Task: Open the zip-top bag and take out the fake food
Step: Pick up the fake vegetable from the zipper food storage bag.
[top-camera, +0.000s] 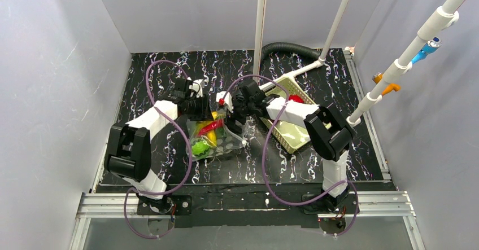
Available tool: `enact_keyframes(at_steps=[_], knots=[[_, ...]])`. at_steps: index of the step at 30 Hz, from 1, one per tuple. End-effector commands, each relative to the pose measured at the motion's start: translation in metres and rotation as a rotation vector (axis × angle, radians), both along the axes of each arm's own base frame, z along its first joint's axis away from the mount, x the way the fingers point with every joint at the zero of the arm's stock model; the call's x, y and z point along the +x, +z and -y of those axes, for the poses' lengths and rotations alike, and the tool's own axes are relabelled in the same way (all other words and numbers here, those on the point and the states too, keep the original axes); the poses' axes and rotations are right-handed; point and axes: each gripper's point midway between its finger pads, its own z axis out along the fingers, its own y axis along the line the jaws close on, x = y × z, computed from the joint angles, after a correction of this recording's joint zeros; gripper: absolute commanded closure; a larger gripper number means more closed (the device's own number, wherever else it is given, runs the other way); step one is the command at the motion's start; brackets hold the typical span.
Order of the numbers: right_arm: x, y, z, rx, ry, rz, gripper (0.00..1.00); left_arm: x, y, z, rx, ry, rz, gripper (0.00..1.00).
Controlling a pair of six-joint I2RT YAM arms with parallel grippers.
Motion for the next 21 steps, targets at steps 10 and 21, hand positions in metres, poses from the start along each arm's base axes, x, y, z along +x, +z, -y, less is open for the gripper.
enact_keyframes(at_steps=[10, 21], knots=[[0.011, -0.011, -0.014, -0.113, -0.036, 0.044, 0.02, -0.013, -0.016, 0.010, -0.008, -0.082, -0.127, 0.65], [0.009, -0.022, -0.029, -0.188, -0.062, 0.066, 0.00, -0.025, -0.021, 0.025, -0.024, -0.128, -0.158, 0.65]])
